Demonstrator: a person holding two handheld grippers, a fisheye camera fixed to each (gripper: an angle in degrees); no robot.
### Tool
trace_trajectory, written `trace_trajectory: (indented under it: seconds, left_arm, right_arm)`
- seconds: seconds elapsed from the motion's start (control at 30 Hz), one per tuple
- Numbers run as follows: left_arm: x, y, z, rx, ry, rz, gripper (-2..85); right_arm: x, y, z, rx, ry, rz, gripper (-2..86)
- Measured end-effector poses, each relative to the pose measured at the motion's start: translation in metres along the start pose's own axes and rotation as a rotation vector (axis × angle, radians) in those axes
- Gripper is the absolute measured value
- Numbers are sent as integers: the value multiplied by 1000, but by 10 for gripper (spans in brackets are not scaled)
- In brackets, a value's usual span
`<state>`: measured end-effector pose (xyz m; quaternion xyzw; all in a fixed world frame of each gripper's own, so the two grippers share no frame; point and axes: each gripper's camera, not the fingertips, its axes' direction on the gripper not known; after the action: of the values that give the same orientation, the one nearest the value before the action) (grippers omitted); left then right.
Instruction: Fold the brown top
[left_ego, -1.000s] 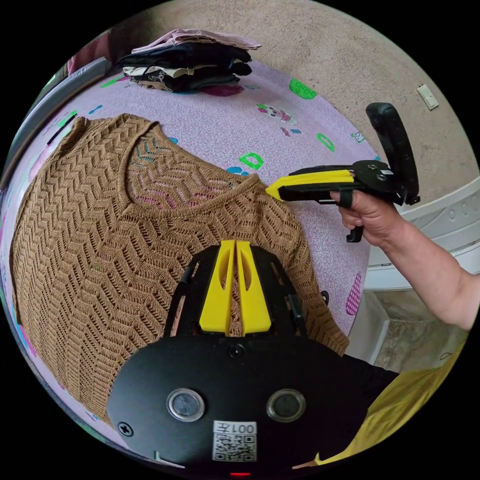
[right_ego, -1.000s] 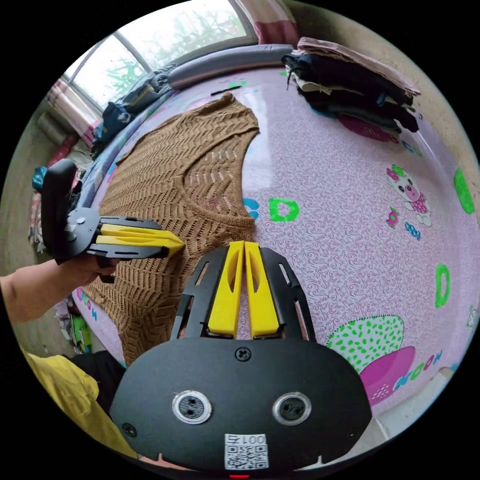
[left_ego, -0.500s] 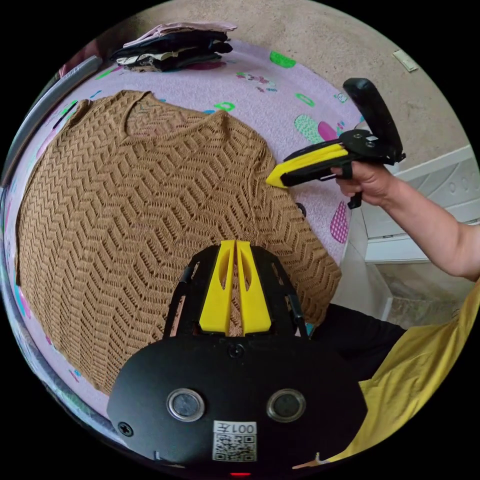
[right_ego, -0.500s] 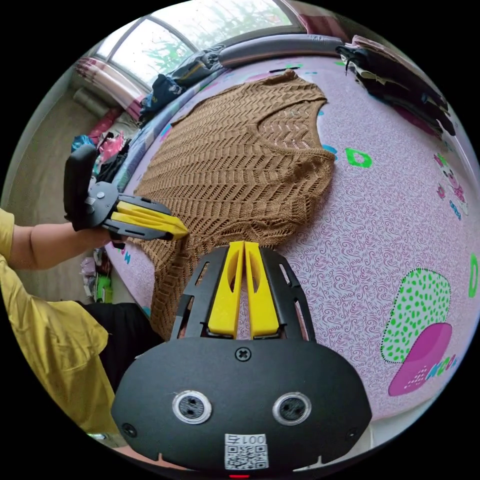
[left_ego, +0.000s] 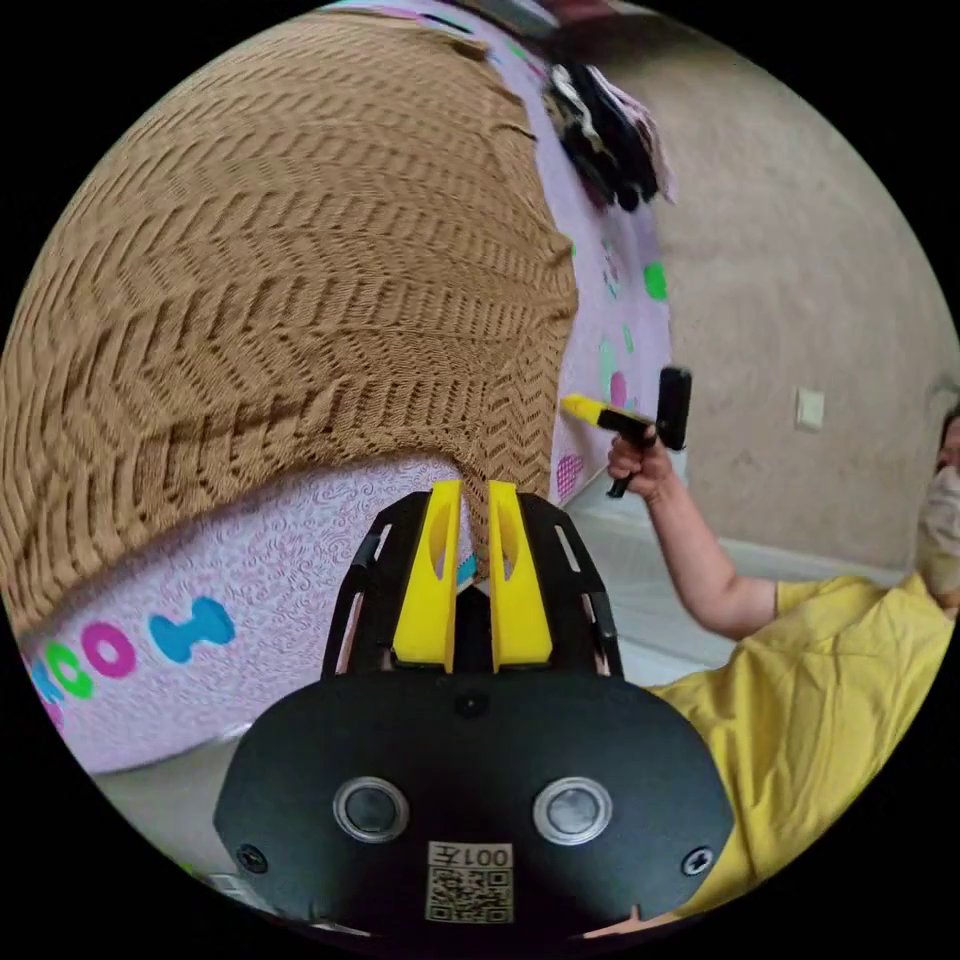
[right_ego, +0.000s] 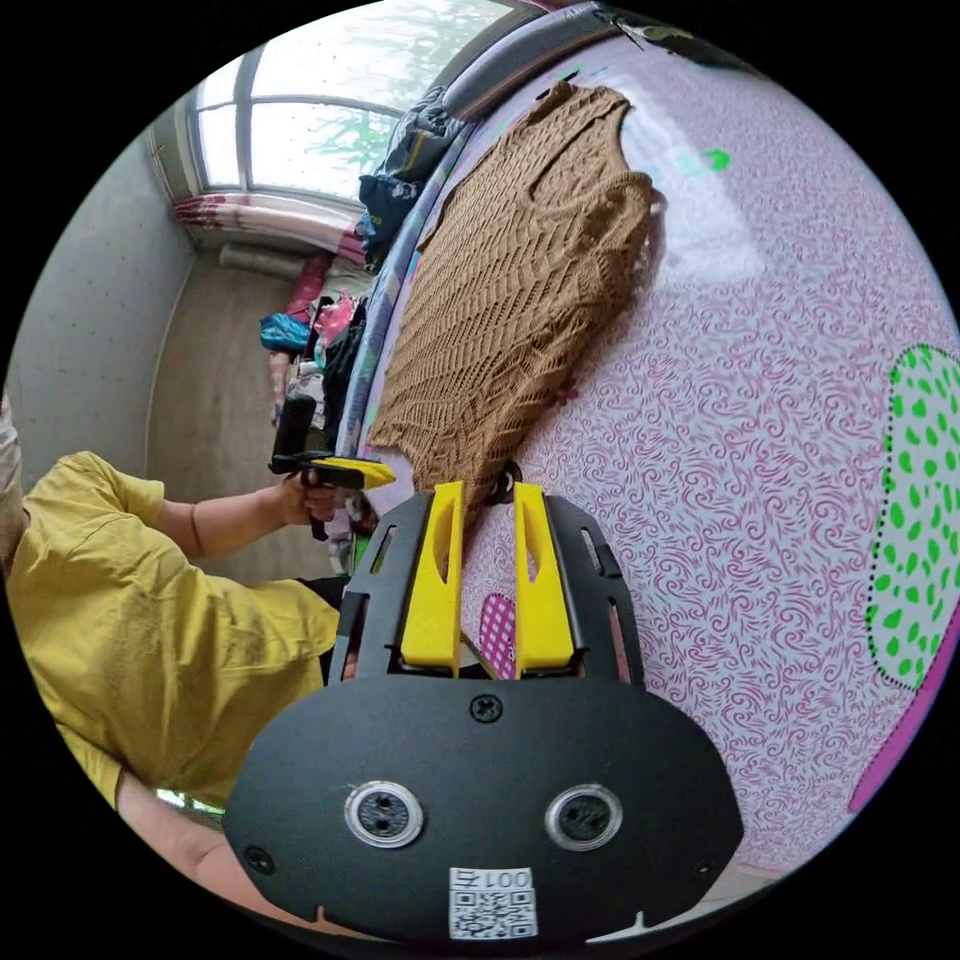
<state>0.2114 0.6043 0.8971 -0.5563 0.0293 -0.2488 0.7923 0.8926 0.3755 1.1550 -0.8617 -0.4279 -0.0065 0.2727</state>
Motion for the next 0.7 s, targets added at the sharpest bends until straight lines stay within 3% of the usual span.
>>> trace_trajectory:
  seconds: [0.43, 0.7]
  left_arm:
    - [-55, 18, 38, 90, 90, -115, 22]
    - [-84, 21, 43, 70, 45, -71, -16]
  right_arm:
    - [25, -29, 39, -167, -226, -17, 65]
    - [40, -16, 9, 21, -265, 21, 15]
